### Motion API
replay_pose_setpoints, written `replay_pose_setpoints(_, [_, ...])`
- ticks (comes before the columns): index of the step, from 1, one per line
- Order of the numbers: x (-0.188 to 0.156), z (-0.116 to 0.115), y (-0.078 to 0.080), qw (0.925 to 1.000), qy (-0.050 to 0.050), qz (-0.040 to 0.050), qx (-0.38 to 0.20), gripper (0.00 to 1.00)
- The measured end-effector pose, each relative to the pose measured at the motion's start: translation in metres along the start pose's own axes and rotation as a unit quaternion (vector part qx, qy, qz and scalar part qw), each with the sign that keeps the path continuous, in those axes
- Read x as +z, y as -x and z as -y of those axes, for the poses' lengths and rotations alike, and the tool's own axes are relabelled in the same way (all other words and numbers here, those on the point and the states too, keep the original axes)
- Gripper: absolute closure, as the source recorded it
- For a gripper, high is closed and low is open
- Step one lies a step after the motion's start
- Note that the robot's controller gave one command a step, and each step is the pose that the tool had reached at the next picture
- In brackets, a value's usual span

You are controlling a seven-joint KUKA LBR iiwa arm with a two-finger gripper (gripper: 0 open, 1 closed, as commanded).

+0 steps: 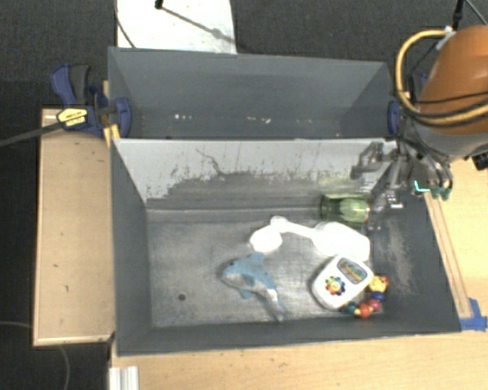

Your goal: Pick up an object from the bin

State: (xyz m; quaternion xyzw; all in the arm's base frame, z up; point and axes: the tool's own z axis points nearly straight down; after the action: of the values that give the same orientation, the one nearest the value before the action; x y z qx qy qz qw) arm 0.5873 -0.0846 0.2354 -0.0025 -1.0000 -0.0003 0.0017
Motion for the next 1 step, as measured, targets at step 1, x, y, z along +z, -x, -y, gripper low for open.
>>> replay_pose_setpoints(1, [-0.0041, -0.0003, 0.0015, 1.0, -0.001, 0.0039, -0.001, 0.0])
